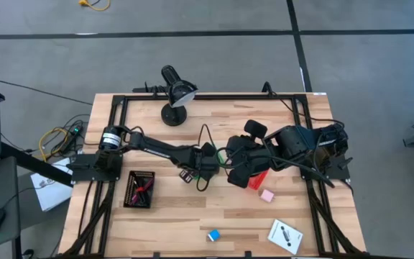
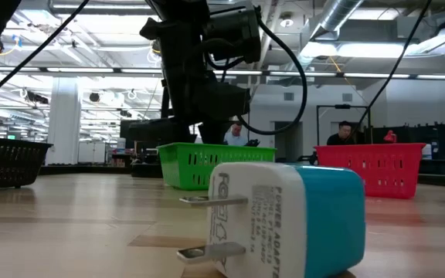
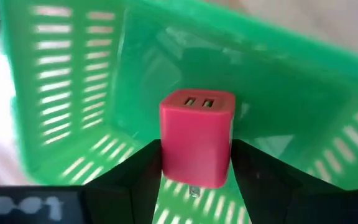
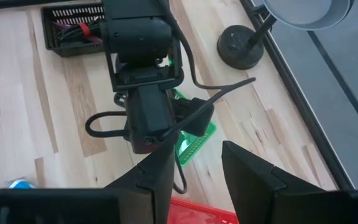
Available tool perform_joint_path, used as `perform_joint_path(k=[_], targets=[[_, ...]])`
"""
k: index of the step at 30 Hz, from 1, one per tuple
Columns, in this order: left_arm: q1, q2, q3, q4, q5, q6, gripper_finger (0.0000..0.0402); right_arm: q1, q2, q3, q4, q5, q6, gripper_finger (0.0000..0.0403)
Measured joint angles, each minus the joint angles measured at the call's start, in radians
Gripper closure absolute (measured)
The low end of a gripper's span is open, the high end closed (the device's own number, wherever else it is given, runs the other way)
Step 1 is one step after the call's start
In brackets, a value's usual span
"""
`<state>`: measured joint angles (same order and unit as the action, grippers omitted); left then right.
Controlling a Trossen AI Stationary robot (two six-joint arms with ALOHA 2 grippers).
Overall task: Pick and place items into bin
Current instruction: Put the pink charger adapter into the green bin, then put the white charger adapter into the green bin
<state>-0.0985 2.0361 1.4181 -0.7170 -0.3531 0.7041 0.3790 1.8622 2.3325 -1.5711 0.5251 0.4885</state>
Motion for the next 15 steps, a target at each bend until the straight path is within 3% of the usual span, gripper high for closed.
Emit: perform_joint_path(k=[7, 15], targets=[[-0.028, -0.002, 0.041, -0.033, -0.143, 0.039, 0.0219, 0.0, 0.0, 0.0, 0.0, -0.001, 0.027, 0.0274], [-0.039, -0.002, 0.13, -0.137, -0.158, -0.014, 0.0219, 0.006, 0.0, 0.0, 0.0, -0.01, 0.061, 0.0274]])
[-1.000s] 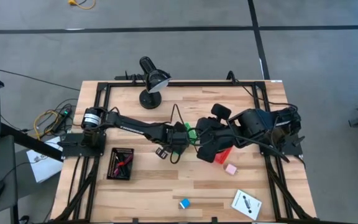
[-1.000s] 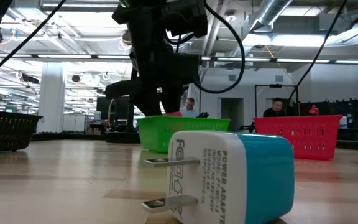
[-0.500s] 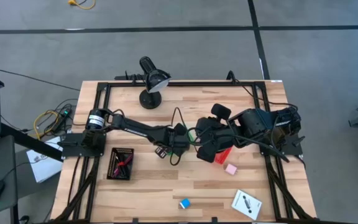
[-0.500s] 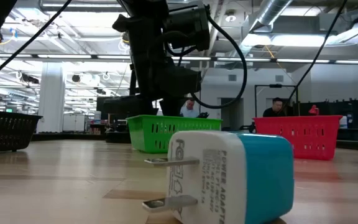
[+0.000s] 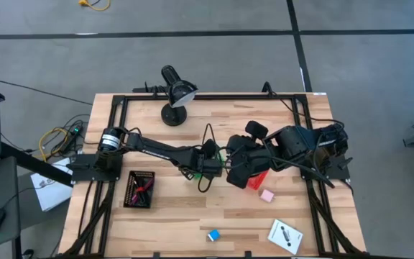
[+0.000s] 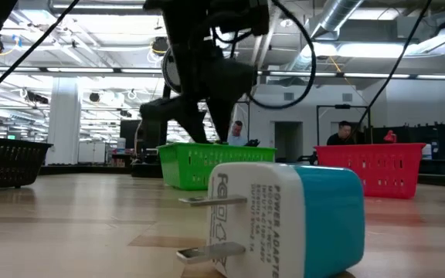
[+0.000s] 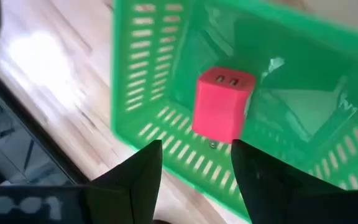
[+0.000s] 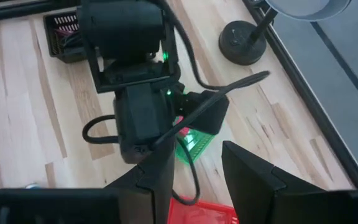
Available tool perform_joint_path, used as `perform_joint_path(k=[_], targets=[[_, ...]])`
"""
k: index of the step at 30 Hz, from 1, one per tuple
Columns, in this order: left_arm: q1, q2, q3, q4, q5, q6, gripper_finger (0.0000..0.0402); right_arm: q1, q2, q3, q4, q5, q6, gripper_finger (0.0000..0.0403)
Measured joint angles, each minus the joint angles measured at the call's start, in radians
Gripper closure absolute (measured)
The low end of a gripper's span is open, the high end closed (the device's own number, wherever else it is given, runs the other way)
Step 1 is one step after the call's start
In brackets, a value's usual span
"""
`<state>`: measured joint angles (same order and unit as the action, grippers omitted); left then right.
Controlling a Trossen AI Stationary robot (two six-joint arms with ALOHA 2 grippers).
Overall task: Pick and place items into bin
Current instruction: Put the white charger adapter into the green bin
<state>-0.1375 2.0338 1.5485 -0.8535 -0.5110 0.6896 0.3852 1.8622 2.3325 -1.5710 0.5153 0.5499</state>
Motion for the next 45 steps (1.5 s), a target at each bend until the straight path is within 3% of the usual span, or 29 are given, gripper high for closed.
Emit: perform_joint_path(k=[5, 9, 13, 16, 18, 24, 28, 31, 35, 41, 43, 45], targets=[[-0.001, -0.001, 0.021, -0.026, 0.053, -0.081, 0.0219, 0.007, 0.008, 0.0, 0.0, -0.033, 0.0, 0.0274], [-0.003, -0.001, 0.025, -0.071, 0.011, -0.127, 0.0219, 0.001, 0.028, 0.0, 0.0, -0.048, -0.009, 0.0274], [-0.008, -0.001, 0.104, -0.37, -0.04, -0.317, 0.0219, -0.052, 0.054, 0.003, 0.0, -0.21, -0.04, 0.0274], [0.007, -0.007, 0.186, -0.64, 0.079, -0.537, 0.0219, -0.07, 0.06, -0.003, 0.007, -0.358, -0.043, 0.0278], [0.019, -0.035, 0.219, -0.726, 0.153, -0.634, 0.0219, -0.059, 0.049, 0.001, -0.001, -0.386, -0.042, 0.028], [0.001, -0.249, 0.21, -0.719, 0.163, -0.739, 0.0219, 0.006, 0.025, 0.0, 0.0, -0.339, -0.015, 0.028], [-0.041, -0.403, 0.208, -0.718, 0.061, -0.877, 0.0219, 0.093, -0.029, 0.0, 0.0, -0.181, 0.038, 0.028], [-0.105, -0.515, 0.201, -0.717, 0.048, -0.977, 0.0219, 0.151, -0.075, -0.029, 0.0, -0.075, 0.094, 0.028], [-0.232, -0.65, 0.137, -0.718, -0.041, -1.127, 0.0219, 0.203, -0.177, -0.177, 0.001, -0.002, 0.223, 0.028], [-0.449, -0.811, -0.084, -0.614, -0.19, -1.384, 0.0219, 0.271, -0.372, -0.581, 0.003, 0.074, 0.487, 0.028], [-0.515, -0.845, -0.177, -0.526, -0.194, -1.416, 0.0219, 0.288, -0.417, -0.738, 0.029, 0.055, 0.636, 0.028], [-0.572, -0.864, -0.263, -0.443, -0.195, -1.417, 0.0219, 0.309, -0.443, -0.88, 0.093, -0.03, 0.745, 0.028]])
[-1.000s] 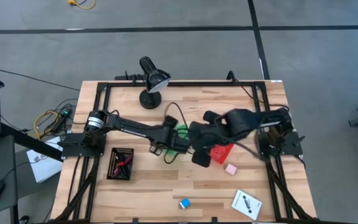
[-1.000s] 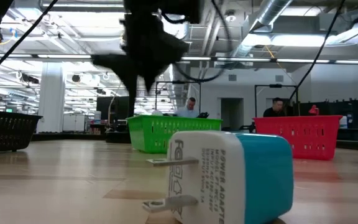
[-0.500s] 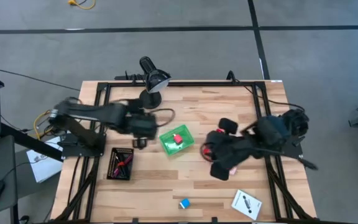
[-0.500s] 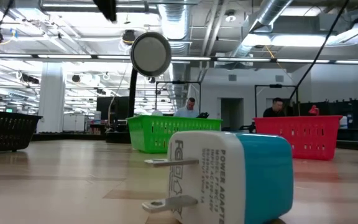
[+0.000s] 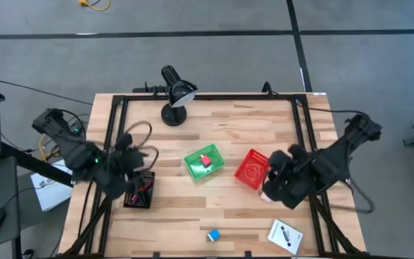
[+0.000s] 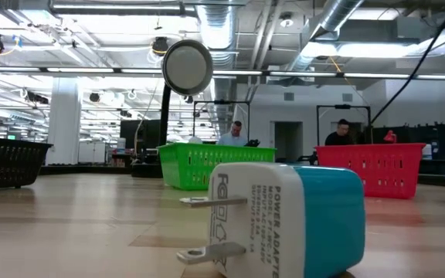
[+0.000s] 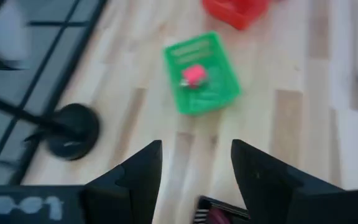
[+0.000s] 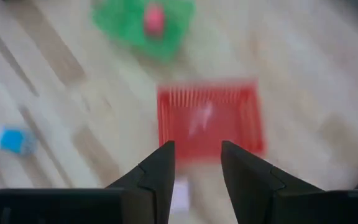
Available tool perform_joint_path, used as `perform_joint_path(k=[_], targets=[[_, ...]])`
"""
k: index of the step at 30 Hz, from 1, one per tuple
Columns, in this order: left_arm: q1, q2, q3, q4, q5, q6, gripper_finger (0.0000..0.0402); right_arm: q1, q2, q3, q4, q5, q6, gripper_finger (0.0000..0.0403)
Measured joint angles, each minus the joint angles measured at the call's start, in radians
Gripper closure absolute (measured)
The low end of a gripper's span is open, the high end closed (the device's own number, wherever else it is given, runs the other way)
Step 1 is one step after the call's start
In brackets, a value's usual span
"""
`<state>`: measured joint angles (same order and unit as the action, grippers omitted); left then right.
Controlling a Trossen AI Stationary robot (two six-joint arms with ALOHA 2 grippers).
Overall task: Pick and place items into bin
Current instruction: Put the white charger adapter into the green bin
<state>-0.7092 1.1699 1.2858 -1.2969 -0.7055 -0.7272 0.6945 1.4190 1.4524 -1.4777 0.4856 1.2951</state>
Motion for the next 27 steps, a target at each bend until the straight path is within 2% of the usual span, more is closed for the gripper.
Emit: perform_joint_path(k=[5, 11, 17, 23, 25, 27], targets=[[-0.072, -0.004, -0.144, 0.039, 0.0, -0.036, 0.0219, 0.058, 0.004, -0.22, 0.172, -0.3, 0.135, 0.028], [-0.073, -0.004, -0.207, 0.036, -0.001, -0.135, 0.0219, 0.066, 0.083, -0.302, 0.148, -0.475, 0.133, 0.028], [-0.073, -0.004, -0.209, 0.04, -0.003, -0.135, 0.0219, 0.041, 0.087, -0.313, 0.151, -0.431, 0.037, 0.0281], [-0.074, -0.004, -0.209, 0.037, 0.026, -0.132, 0.0219, 0.057, -0.044, -0.313, 0.122, -0.423, 0.054, 0.0282], [-0.073, -0.004, -0.209, 0.035, 0.027, -0.13, 0.0219, 0.069, -0.11, -0.313, 0.103, -0.377, 0.068, 0.0282], [-0.073, -0.004, -0.209, 0.035, 0.027, -0.13, 0.0219, 0.088, -0.176, -0.313, 0.083, -0.275, 0.094, 0.0282]])
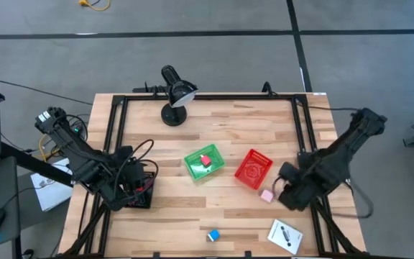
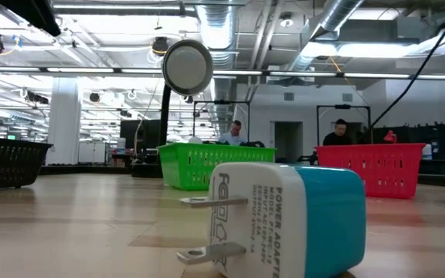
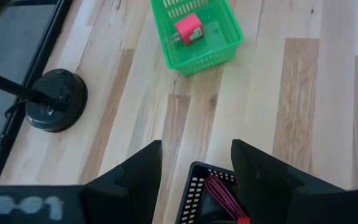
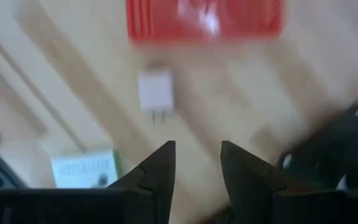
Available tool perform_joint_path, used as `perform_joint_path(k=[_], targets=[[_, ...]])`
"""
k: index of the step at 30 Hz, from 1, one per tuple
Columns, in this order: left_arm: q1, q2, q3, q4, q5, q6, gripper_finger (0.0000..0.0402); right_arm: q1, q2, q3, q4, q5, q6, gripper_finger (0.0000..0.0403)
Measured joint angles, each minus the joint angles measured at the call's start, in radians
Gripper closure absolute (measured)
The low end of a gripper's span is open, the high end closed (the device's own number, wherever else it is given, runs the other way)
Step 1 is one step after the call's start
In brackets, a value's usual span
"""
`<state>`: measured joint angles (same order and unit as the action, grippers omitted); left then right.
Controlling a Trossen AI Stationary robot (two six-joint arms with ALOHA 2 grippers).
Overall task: Pick and place items into bin
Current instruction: Put the white charger adapter into the green bin
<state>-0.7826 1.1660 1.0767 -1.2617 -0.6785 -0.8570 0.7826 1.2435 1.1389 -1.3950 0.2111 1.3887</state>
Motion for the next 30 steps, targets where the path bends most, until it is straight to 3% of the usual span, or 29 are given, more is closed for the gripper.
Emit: perform_joint_path(k=[4, 6, 11, 23, 30], targets=[[0.0, 0.0, 0.0, 0.0, 0.0, -0.006, 0.0219, 0.051, -0.106, -0.06, 0.135, 0.274, 0.09, 0.0282], [0.0, 0.0, 0.0, 0.0, 0.001, -0.01, 0.0219, 0.07, -0.122, -0.114, 0.274, 0.306, 0.101, 0.0282], [-0.001, 0.0, 0.0, 0.0, -0.01, 0.006, 0.0219, 0.09, -0.071, -0.194, 0.462, 0.152, -0.072, 0.0282], [-0.001, 0.0, 0.0, 0.009, -0.012, -0.001, 0.0219, 0.015, 0.174, -0.201, 0.458, 0.067, -0.139, 0.0282], [-0.001, 0.0, 0.0, 0.017, -0.007, 0.001, 0.0219, -0.055, 0.278, -0.201, 0.465, -0.137, -0.174, 0.0282]])
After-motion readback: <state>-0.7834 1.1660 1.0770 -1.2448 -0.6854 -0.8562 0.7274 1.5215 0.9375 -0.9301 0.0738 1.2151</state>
